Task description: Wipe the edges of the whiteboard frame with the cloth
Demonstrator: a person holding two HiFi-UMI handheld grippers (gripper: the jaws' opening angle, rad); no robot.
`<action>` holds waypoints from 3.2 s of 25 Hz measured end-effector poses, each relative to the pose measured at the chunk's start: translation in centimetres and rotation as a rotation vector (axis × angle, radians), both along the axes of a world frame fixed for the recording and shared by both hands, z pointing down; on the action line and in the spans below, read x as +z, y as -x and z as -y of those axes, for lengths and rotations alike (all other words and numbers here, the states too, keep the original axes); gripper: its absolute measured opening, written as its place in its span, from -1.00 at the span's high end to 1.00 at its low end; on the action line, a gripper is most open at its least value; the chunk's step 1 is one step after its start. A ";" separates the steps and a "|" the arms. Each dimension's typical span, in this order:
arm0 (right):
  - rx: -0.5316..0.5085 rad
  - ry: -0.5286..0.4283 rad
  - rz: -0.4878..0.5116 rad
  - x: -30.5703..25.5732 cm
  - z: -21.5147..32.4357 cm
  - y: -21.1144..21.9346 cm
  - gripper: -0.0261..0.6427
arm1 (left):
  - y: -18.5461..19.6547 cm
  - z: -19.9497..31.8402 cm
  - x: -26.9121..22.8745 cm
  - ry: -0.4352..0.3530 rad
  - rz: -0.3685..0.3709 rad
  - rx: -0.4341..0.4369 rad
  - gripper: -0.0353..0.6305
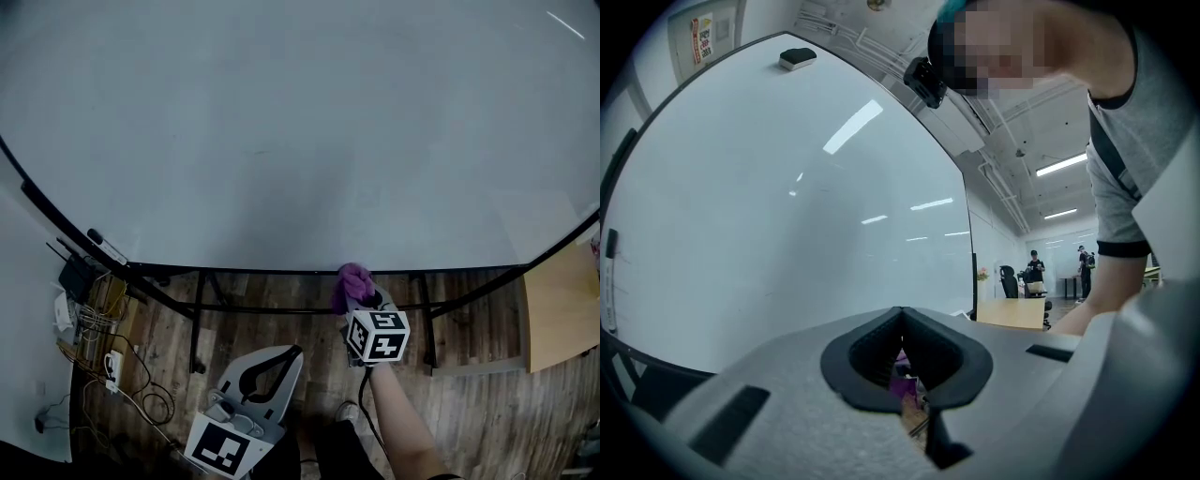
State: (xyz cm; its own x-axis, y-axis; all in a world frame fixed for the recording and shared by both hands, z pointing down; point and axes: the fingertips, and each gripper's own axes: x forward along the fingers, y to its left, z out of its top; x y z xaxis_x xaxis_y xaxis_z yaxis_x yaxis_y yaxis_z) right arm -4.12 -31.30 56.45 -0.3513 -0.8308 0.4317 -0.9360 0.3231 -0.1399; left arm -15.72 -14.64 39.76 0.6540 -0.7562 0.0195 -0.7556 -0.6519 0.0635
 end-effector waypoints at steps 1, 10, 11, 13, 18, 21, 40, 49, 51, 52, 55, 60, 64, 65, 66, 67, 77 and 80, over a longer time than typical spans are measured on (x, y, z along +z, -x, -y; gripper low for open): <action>0.002 -0.001 -0.001 0.0 0.0 -0.5 0.66 | -0.5 0.0 0.1 0.000 0.002 0.004 0.85; 0.015 -0.005 -0.007 0.1 0.3 -4.4 0.66 | -3.9 0.6 0.3 0.003 -0.005 0.018 0.85; 0.017 -0.005 -0.009 0.1 0.4 -4.8 0.66 | -4.3 0.7 0.3 0.003 -0.007 0.020 0.85; 0.023 -0.005 -0.010 0.1 0.4 -5.8 0.66 | -5.1 0.7 0.4 0.004 -0.005 0.026 0.85; 0.034 -0.005 -0.013 0.2 0.5 -8.2 0.66 | -7.2 0.9 0.4 0.003 -0.008 0.033 0.85; 0.041 -0.005 -0.010 0.2 0.6 -9.6 0.66 | -8.4 1.1 0.4 -0.001 -0.015 0.036 0.85; 0.066 -0.008 0.003 0.5 0.9 -17.3 0.66 | -16.0 1.9 -0.5 -0.028 0.006 0.076 0.85; 0.104 -0.002 -0.002 0.7 1.1 -22.1 0.66 | -19.9 2.3 -0.6 -0.028 0.012 0.102 0.85; 0.111 0.001 0.000 0.8 1.2 -23.2 0.66 | -20.8 2.5 -0.6 -0.028 0.014 0.105 0.85; 0.113 0.002 0.001 0.8 1.2 -23.6 0.66 | -21.2 2.5 -0.6 -0.029 0.014 0.107 0.85; 0.105 -0.001 0.000 0.9 1.2 -24.3 0.66 | -22.3 2.4 -0.6 -0.031 0.013 0.108 0.85; 0.084 -0.002 -0.001 0.9 1.2 -24.1 0.67 | -23.5 2.1 -0.4 -0.034 0.013 0.105 0.85; 0.091 0.000 0.006 0.9 1.2 -24.2 0.67 | -23.2 2.0 -0.1 -0.013 0.019 0.095 0.85; 0.093 0.001 0.006 0.9 1.2 -24.2 0.67 | -23.1 2.1 -0.2 -0.013 0.014 0.091 0.85; 0.094 0.002 0.005 0.9 1.2 -24.1 0.67 | -22.9 2.1 -0.2 -0.014 0.009 0.089 0.85; 0.094 0.003 0.004 0.9 1.2 -24.0 0.67 | -22.8 2.2 -0.3 -0.016 0.004 0.092 0.85; 0.127 0.027 -0.032 0.7 1.1 -23.8 0.67 | -22.9 4.0 -1.6 -0.030 -0.018 0.196 0.85; 0.146 0.032 -0.034 0.7 1.1 -23.9 0.67 | -23.0 4.5 -1.8 -0.036 -0.013 0.238 0.85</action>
State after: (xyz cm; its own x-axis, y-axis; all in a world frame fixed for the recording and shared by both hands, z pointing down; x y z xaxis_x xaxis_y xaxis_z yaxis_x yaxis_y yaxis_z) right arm 19.74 -32.44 57.17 -0.2124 -0.8578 0.4681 -0.9771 0.1792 -0.1150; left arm 7.23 -19.19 37.97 0.8140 -0.5806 -0.0144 -0.5796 -0.8137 0.0453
